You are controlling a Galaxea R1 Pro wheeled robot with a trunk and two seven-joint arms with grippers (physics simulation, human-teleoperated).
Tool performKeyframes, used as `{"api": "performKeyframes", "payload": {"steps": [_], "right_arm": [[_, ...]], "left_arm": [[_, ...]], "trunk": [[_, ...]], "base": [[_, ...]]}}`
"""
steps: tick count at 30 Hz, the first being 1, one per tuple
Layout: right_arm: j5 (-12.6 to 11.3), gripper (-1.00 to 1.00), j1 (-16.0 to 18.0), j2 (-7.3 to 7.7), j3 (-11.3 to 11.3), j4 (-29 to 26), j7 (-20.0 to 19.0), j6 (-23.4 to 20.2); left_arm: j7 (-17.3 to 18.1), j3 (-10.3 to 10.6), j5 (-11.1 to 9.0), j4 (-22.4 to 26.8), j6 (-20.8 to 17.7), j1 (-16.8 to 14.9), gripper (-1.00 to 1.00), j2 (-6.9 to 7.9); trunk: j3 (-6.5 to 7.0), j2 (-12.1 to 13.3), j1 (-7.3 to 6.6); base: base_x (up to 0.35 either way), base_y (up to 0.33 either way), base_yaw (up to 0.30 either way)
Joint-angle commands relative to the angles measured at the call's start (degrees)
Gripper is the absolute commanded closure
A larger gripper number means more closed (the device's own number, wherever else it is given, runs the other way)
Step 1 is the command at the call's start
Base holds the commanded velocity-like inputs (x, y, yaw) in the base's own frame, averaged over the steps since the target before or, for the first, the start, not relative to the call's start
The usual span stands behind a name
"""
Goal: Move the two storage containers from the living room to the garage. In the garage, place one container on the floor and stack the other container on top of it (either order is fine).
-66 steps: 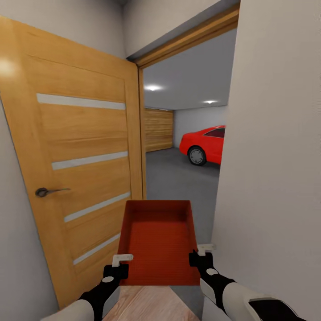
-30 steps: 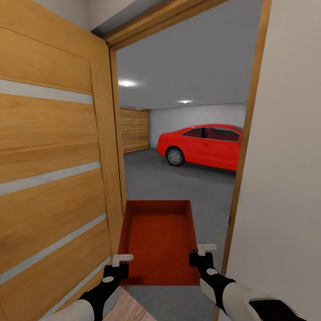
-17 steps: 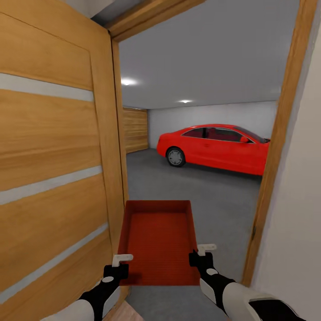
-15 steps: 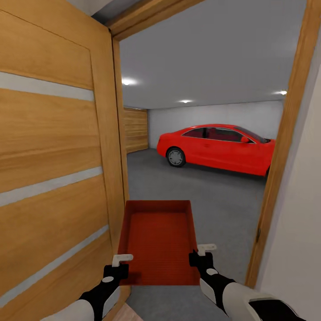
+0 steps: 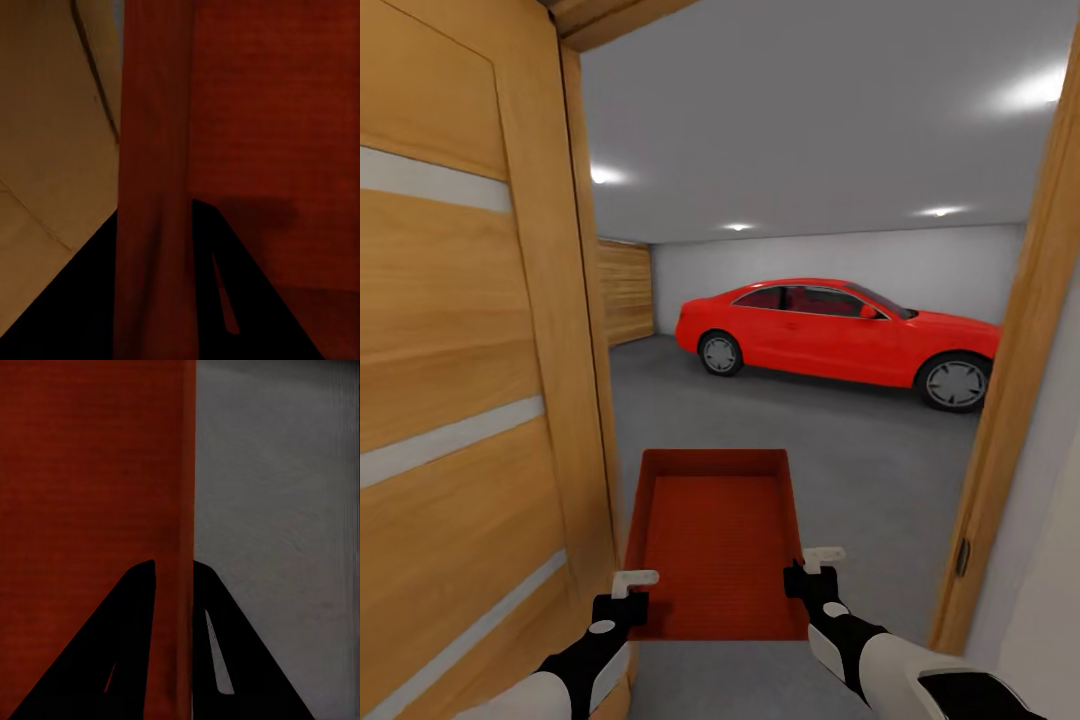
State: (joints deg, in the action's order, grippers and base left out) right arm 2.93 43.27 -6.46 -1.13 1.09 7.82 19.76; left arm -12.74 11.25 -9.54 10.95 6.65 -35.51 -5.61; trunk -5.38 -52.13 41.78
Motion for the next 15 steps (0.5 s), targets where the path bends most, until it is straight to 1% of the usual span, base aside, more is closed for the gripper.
{"api": "performKeyframes", "payload": {"steps": [1, 15], "right_arm": [[-0.7, 1.0, 0.1, 0.39, 1.9, 0.1, 0.5, 0.3], [-0.7, 1.0, 0.1, 0.39, 1.9, 0.1, 0.5, 0.3]], "left_arm": [[-0.8, -3.2, 0.0, 0.1, 0.3, -0.1, 1.0, 0.77], [-0.8, -3.2, 0.0, 0.1, 0.3, -0.1, 1.0, 0.75]], "trunk": [[-0.09, -0.1, 0.04], [-0.09, -0.1, 0.04]], "base": [[0.306, 0.193, -0.281], [0.306, 0.193, -0.283]]}}
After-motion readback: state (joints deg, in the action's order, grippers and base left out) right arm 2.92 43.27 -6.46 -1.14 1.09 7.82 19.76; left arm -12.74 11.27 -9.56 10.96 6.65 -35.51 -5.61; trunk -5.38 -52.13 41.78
